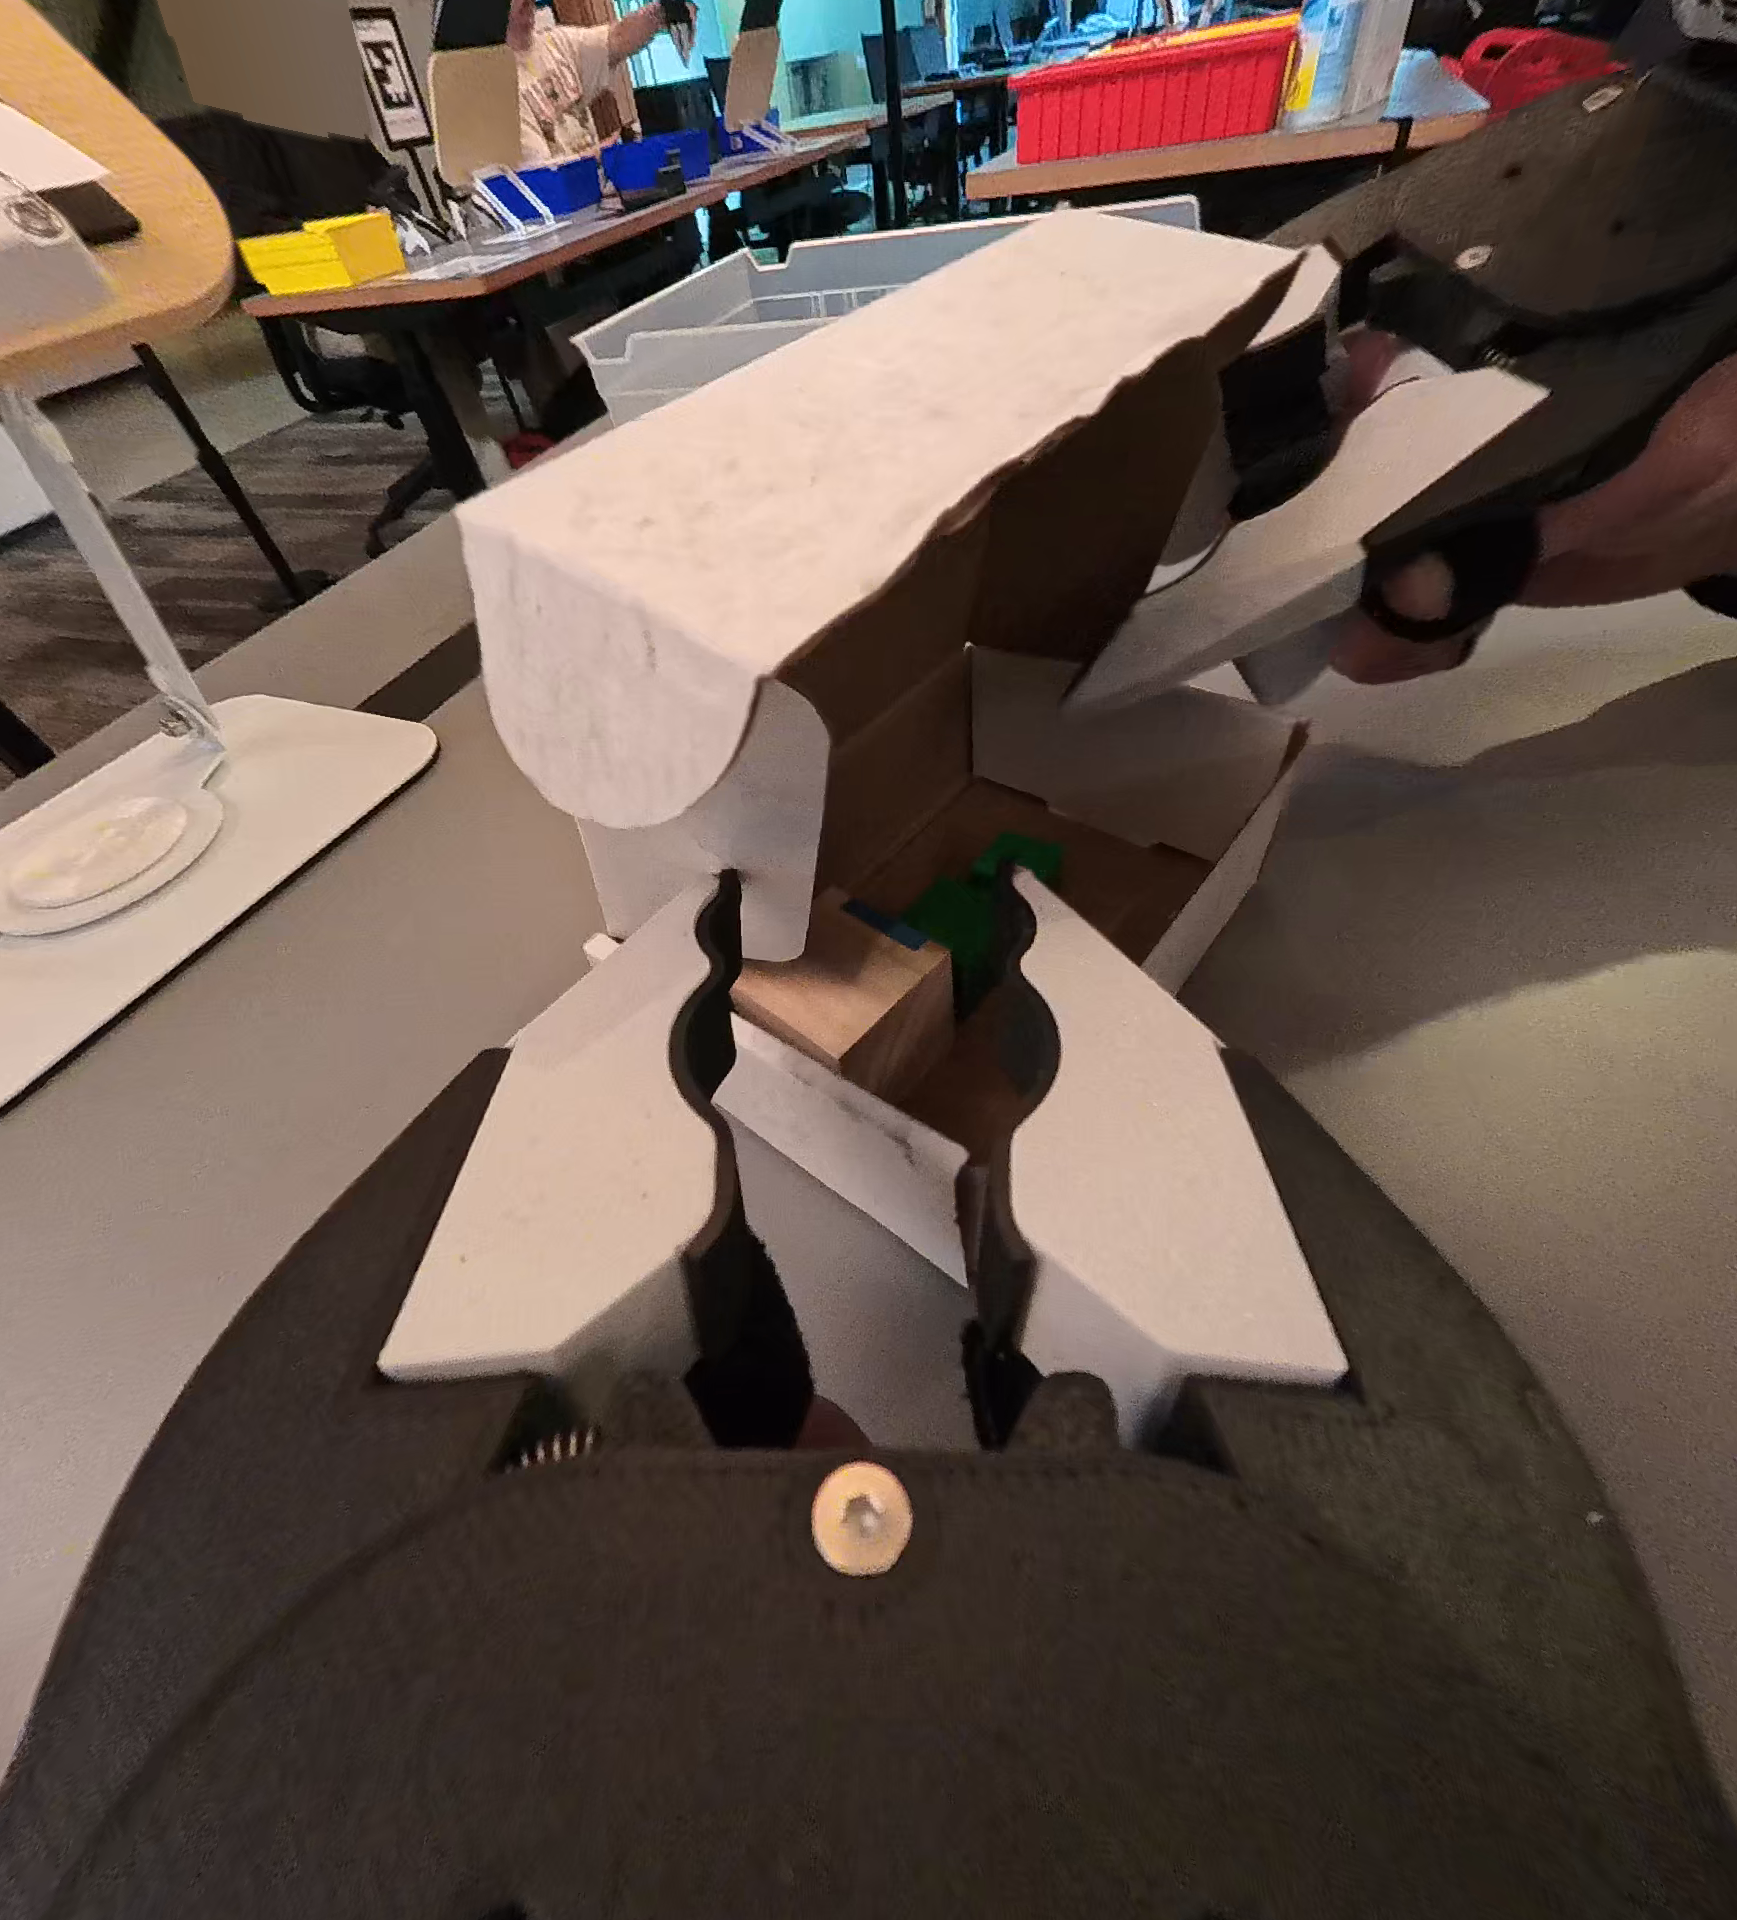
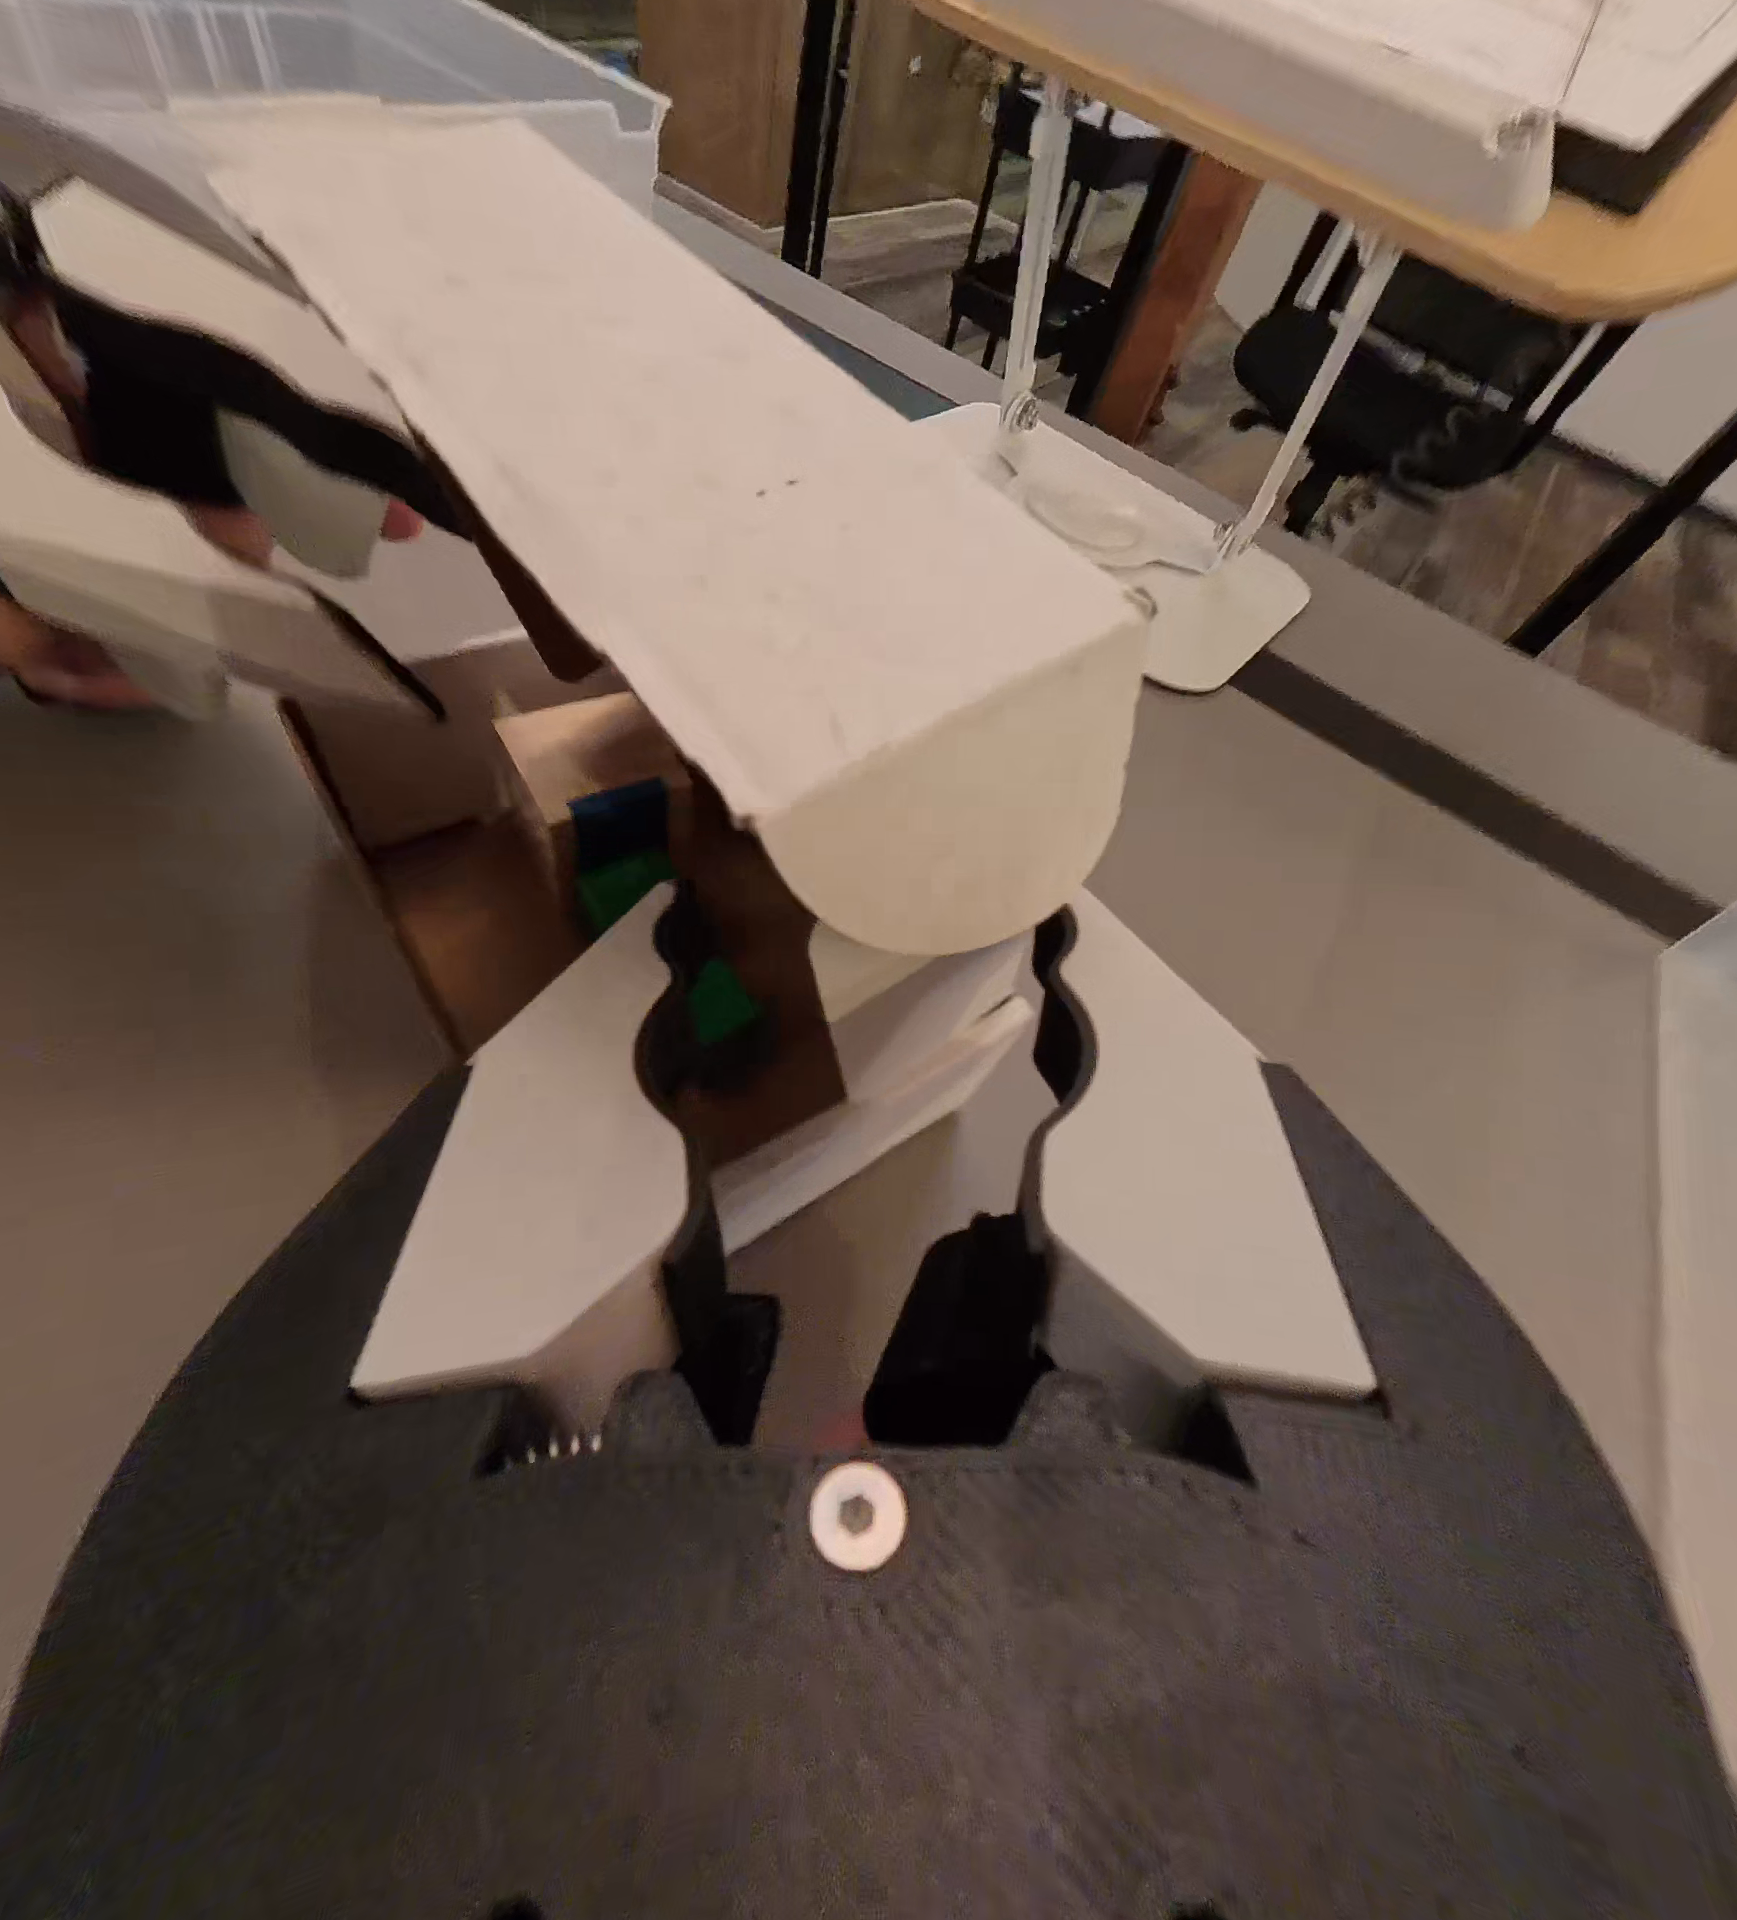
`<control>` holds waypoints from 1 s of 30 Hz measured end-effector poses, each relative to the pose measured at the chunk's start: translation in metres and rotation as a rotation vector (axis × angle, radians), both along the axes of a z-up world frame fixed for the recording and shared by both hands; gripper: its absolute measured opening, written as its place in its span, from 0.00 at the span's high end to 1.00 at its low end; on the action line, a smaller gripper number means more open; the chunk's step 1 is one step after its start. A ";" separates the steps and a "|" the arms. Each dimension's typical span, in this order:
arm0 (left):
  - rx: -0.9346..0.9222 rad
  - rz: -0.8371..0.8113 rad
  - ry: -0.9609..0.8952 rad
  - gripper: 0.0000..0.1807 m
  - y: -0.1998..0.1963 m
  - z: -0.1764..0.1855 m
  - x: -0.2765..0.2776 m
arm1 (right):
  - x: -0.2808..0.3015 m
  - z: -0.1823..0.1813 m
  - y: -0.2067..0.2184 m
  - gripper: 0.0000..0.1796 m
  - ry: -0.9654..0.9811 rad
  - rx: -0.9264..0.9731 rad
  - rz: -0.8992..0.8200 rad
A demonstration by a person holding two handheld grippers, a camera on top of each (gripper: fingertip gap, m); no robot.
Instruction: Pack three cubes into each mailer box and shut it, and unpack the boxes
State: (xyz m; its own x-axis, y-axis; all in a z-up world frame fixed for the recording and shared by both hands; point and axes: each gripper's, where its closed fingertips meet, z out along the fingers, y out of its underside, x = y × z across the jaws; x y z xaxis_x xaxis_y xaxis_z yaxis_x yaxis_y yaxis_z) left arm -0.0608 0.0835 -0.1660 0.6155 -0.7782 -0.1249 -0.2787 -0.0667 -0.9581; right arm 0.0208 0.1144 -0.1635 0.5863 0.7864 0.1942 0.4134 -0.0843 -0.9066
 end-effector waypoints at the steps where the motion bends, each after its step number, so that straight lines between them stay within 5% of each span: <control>1: -0.001 0.005 0.000 0.73 0.000 0.000 0.000 | -0.002 0.000 -0.003 0.62 0.001 -0.008 -0.007; 14: -0.013 0.032 0.143 0.74 0.003 -0.018 -0.001 | 0.024 0.000 -0.023 0.71 -0.129 0.054 0.058; 23: -0.031 0.027 0.216 0.76 0.003 -0.030 0.002 | 0.025 -0.018 -0.043 0.96 -0.188 -0.038 0.161; 30: -0.045 0.013 0.194 0.75 -0.005 -0.026 -0.007 | 0.024 -0.024 -0.039 0.97 -0.182 -0.115 0.178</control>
State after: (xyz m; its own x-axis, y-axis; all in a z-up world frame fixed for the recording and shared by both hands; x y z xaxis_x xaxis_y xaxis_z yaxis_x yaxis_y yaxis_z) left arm -0.0675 0.0788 -0.1924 0.5934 -0.7777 -0.2073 -0.4566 -0.1132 -0.8824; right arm 0.0445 0.0757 -0.1880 0.4002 0.8970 0.1875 0.5865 -0.0935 -0.8046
